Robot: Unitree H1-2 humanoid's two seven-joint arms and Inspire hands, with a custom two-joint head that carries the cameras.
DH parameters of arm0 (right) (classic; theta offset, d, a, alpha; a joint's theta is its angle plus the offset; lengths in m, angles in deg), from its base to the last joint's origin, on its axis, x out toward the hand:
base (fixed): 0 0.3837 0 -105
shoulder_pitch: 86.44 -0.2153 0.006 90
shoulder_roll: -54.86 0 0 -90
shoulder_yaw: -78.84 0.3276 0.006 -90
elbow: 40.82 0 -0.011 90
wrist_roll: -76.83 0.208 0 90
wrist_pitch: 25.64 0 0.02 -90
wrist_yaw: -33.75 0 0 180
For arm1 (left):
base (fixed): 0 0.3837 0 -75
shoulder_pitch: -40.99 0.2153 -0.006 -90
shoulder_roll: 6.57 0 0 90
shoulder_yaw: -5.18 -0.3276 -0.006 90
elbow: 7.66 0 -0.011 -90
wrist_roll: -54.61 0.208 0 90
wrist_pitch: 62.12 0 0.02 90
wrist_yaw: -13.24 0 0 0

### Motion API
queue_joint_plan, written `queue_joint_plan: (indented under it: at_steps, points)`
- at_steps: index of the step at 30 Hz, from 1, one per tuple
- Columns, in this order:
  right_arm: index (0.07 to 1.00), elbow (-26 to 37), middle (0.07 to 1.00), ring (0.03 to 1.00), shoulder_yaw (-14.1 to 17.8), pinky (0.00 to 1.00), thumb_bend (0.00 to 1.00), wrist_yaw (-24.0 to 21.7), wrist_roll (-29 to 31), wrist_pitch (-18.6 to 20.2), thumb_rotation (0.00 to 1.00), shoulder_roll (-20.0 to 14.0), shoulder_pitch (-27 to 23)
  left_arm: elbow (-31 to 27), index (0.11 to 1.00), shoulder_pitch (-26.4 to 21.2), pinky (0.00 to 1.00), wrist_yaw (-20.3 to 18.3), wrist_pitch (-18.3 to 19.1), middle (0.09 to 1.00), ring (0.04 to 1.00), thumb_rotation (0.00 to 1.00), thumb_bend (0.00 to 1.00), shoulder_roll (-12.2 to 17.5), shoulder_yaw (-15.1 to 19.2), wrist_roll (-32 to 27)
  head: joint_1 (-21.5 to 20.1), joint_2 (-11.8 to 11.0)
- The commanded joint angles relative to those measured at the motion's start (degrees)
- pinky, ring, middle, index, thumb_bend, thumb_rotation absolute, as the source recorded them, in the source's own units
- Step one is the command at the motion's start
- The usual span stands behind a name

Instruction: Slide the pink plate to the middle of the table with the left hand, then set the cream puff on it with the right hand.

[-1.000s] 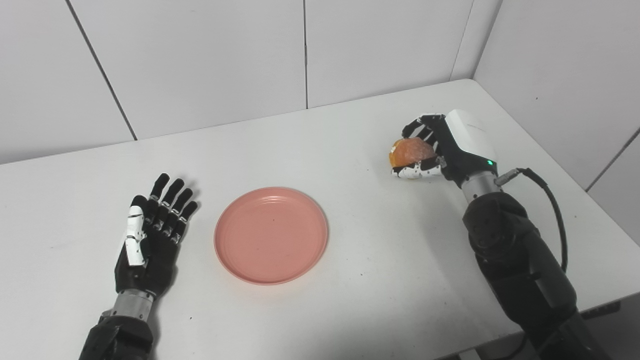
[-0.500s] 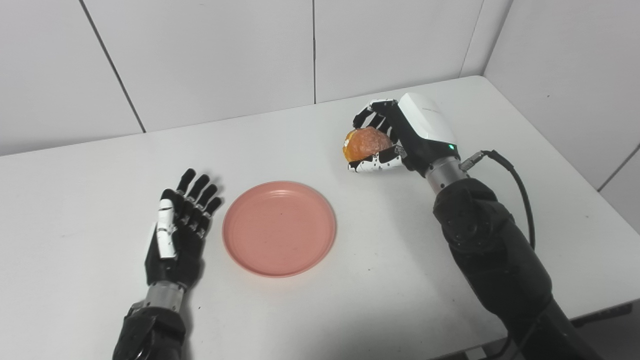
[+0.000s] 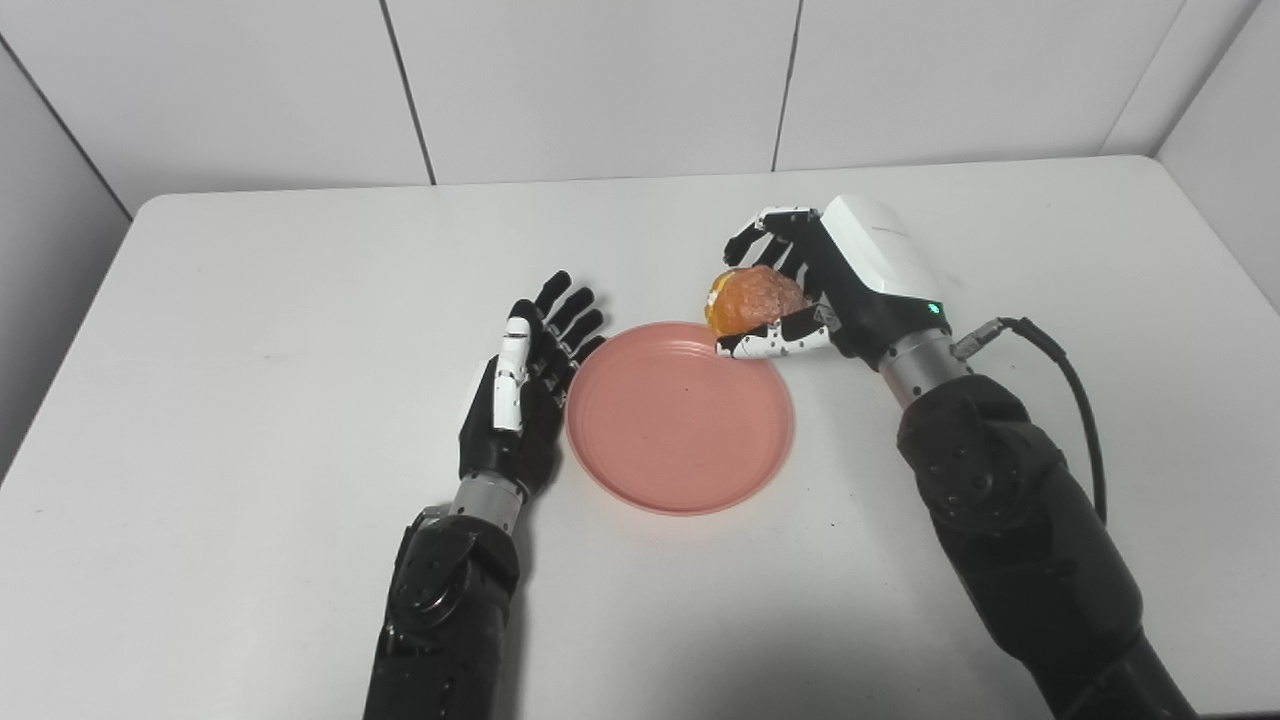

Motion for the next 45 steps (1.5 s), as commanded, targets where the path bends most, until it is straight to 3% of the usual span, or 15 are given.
queue_joint_plan:
  at_steps: [1, 9, 23, 28, 33, 35, 40, 45]
  points:
    - [0.526, 0.59, 0.439, 0.404, -0.2, 0.33, 0.52, 0.11, 0.65, -3.45, 0.0, 0.07, -1.95, 0.42, 0.894, 0.74, 0.89, 1.27, 2.24, 0.903, 0.908, 1.0, 0.42, -0.44, -0.17, 1.12, 0.08, 0.01]
    - [0.538, -1.28, 0.426, 0.371, -2.74, 0.29, 0.52, -0.71, 1.63, -3.92, 0.0, 2.46, -1.47, 0.11, 0.896, 0.8, 0.89, 1.83, 2.07, 0.903, 0.903, 1.0, 0.42, -1.43, -1.03, 2.12, 3.13, 0.69]
    - [0.539, -3.83, 0.417, 0.353, -6.1, 0.26, 0.52, -2.67, -0.65, -2.59, 0.0, 4.16, -0.78, -0.31, 0.898, 0.94, 0.88, 1.73, 2.04, 0.907, 0.905, 1.0, 0.42, -1.79, -1.03, 2.94, 2.0, 1.67]
    - [0.489, -4.51, 0.478, 0.339, -6.93, 0.25, 0.53, -2.79, -1.43, -2.75, 0.0, 4.8, -0.27, -1.08, 0.896, 1.12, 0.88, 1.61, 2.57, 0.905, 0.904, 1.0, 0.41, -1.71, -0.85, 2.97, 1.06, 2.04]
    - [0.536, -4.92, 0.422, 0.355, -7.07, 0.27, 0.52, -3.17, -1.26, -3.33, 0.0, 4.15, 0.12, -1.52, 0.901, 1.03, 0.88, 1.54, 3.36, 0.907, 0.908, 1.0, 0.42, -1.58, -0.57, 2.65, 0.36, 2.59]
    - [0.506, -4.75, 0.46, 0.356, -6.99, 0.27, 0.52, -3.26, -1.52, -3.29, 0.0, 3.76, 0.18, -1.74, 0.9, 1.05, 0.88, 1.43, 3.65, 0.907, 0.909, 1.0, 0.43, -1.56, -0.42, 2.41, 0.01, 2.82]
    - [0.536, -4.17, 0.438, 0.42, -6.69, 0.33, 0.52, -3.91, -1.98, -2.75, 0.0, 2.89, 0.23, -2.13, 0.899, 1.05, 0.88, 1.26, 4.14, 0.905, 0.909, 1.0, 0.42, -1.53, -0.22, 2.36, -0.23, 3.03]
    - [0.541, -3.84, 0.436, 0.414, -6.77, 0.32, 0.52, -4.81, -2.55, -2.33, 0.0, 2.17, 0.51, -2.42, 0.897, 1.07, 0.88, 1.35, 4.4, 0.902, 0.907, 1.0, 0.42, -1.43, -0.23, 2.71, -0.79, 3.61]
